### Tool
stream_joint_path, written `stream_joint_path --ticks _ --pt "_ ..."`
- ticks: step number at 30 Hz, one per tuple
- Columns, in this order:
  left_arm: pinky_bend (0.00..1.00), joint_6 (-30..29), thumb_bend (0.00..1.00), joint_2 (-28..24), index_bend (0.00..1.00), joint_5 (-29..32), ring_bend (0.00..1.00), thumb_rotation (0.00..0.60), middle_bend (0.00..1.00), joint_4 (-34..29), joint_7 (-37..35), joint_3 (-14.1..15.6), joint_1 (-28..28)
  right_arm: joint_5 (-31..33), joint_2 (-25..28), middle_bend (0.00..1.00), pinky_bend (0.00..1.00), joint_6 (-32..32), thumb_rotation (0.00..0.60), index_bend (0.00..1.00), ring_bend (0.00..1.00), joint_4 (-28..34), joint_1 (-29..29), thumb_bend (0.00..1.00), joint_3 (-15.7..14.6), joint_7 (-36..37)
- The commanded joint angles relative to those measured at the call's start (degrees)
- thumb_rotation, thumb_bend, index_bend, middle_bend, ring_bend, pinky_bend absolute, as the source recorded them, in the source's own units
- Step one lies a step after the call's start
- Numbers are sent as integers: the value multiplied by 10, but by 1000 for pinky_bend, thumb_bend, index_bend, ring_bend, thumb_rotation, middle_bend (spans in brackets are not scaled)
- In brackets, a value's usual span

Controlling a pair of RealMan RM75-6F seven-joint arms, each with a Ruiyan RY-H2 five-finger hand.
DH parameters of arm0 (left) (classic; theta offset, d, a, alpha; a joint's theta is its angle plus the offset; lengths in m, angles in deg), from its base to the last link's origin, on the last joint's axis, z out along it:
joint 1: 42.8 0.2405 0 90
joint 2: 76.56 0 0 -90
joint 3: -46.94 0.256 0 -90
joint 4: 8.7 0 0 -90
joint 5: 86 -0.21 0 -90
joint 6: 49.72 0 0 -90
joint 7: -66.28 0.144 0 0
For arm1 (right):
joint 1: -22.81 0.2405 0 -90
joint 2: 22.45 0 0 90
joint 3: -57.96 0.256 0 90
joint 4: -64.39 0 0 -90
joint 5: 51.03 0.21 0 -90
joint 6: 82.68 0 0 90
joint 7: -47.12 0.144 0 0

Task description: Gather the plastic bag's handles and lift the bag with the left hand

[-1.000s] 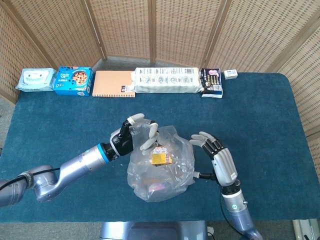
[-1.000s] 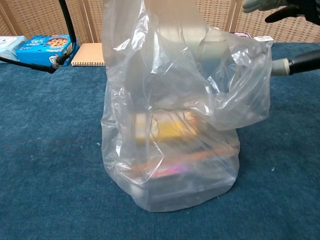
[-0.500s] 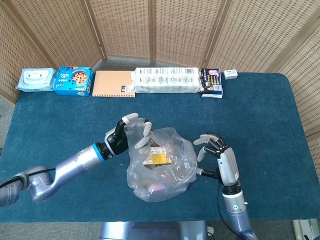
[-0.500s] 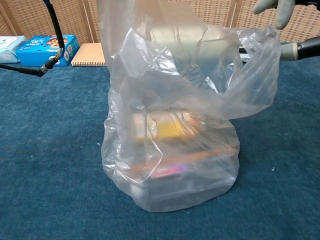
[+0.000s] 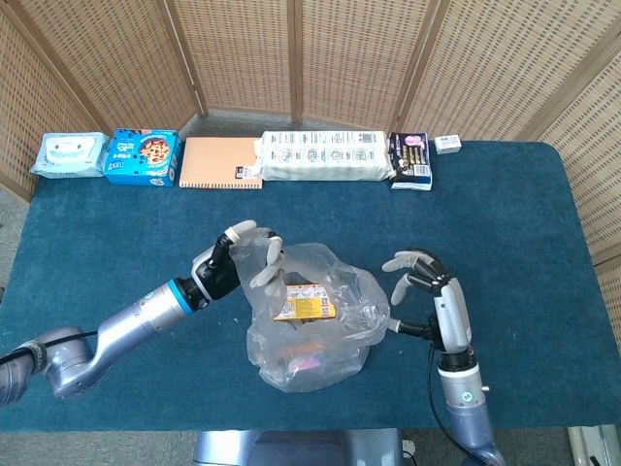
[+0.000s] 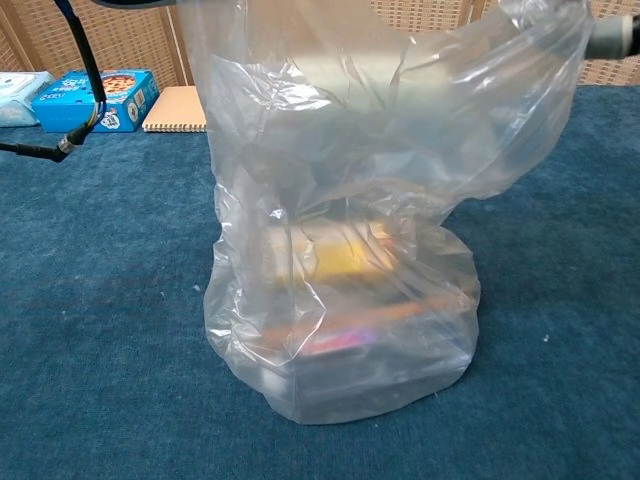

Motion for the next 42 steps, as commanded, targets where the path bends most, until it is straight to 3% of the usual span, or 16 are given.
stream_joint_path --ticks 1,14,22,32,42 --pt "644 -3 466 -2 611 0 820 0 750 -2 9 0 4 13 12 417 205 -12 600 653 312 24 1 153 3 10" --pt "578 -10 462 -19 611 0 739 0 750 -17 69 1 20 56 36 401 205 -45 600 575 297 99 8 121 25 36" --pt "526 -1 459 -21 611 7 675 0 696 -30 131 -3 20 69 58 374 191 -48 600 521 266 126 12 119 50 27" --pt "495 15 455 -5 611 20 646 0 666 -34 188 -13 13 102 91 343 171 -62 600 478 227 171 16 105 79 30" --pt "472 32 448 22 611 49 629 0 661 -37 256 -28 7 133 109 312 161 -84 600 436 196 205 24 104 88 18"
